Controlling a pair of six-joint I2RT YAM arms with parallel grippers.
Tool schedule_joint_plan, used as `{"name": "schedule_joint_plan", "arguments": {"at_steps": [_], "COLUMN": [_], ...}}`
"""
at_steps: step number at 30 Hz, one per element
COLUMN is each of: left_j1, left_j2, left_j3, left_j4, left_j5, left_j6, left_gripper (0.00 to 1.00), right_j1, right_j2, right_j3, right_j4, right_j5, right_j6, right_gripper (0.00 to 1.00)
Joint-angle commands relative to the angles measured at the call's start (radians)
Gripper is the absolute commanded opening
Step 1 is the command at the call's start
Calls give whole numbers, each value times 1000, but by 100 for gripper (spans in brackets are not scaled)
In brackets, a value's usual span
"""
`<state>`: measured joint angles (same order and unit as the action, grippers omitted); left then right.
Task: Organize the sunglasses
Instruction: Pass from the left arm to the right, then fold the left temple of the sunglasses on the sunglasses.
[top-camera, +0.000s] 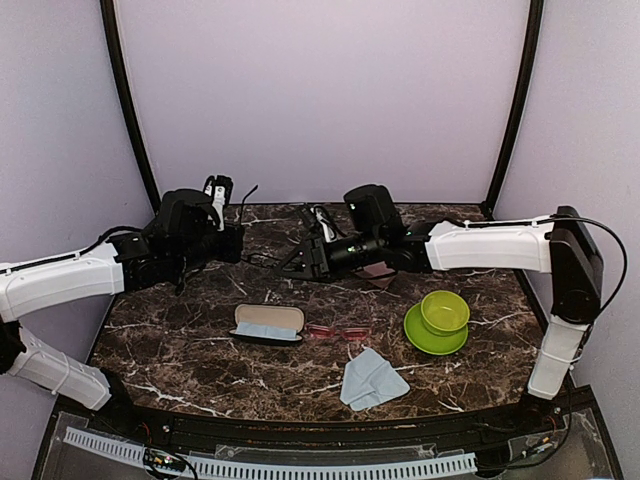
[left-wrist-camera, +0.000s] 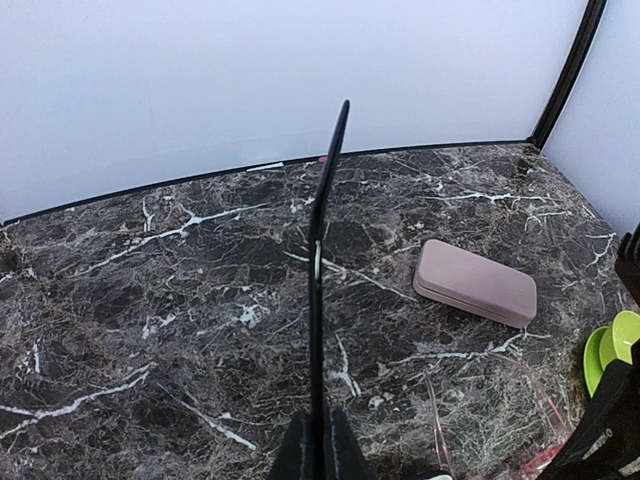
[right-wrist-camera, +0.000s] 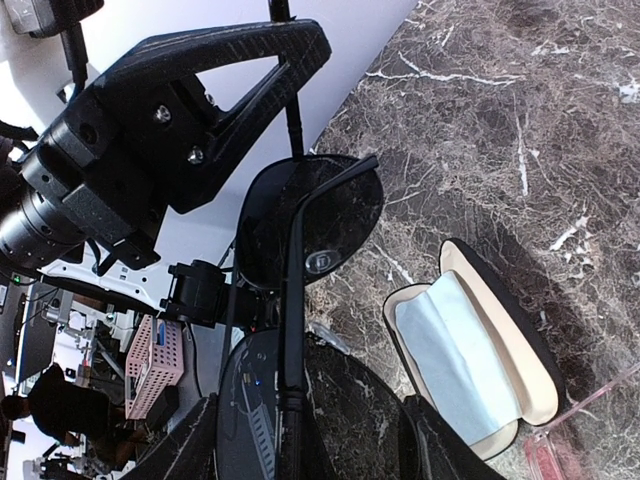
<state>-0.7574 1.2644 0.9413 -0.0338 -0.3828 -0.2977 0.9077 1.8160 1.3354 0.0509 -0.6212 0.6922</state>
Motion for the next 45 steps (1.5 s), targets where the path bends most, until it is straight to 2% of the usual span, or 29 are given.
{"name": "schedule_joint_plan", "arguments": {"at_steps": [1, 7, 12, 18, 20, 25, 30, 32, 38, 45], "left_j1": [-5, -5, -6, -5, -4, 27, 187, 217, 247, 258], "left_j2": [-7, -12, -23, -90, -114, -140, -147, -151, -160, -145], "left_j3": [0, 2, 2, -30, -40, -24, -32, -45, -38, -7], "left_j4": [-2, -16, -25, -8, -4, -41, -44, -23, -28, -120], "left_j5": [12, 21, 36, 94, 115, 209, 458, 504, 539, 371], "left_j6": [9, -4, -6, -27, -22, -28, -158, -177, -193, -187], "left_gripper": [9, 28, 39, 67, 73, 75, 75, 73, 68, 58], "right_j1": [5, -1, -6, -12, -12, -12, -12, -12, -12, -11], "right_j2": [3, 6, 12, 16, 19, 13, 4, -1, -3, -13], "right_j3": [24, 30, 30, 27, 30, 21, 9, 5, -2, -8], "right_j4": [10, -16, -35, -65, -88, -103, -104, -108, -118, -114], "right_j5": [7, 17, 23, 21, 21, -5, -18, -18, -12, -15], "right_j6": [-15, -35, -54, -94, -121, -165, -184, -190, -198, -201], "right_gripper": [52, 50, 49, 47, 47, 46, 45, 45, 45, 44]}}
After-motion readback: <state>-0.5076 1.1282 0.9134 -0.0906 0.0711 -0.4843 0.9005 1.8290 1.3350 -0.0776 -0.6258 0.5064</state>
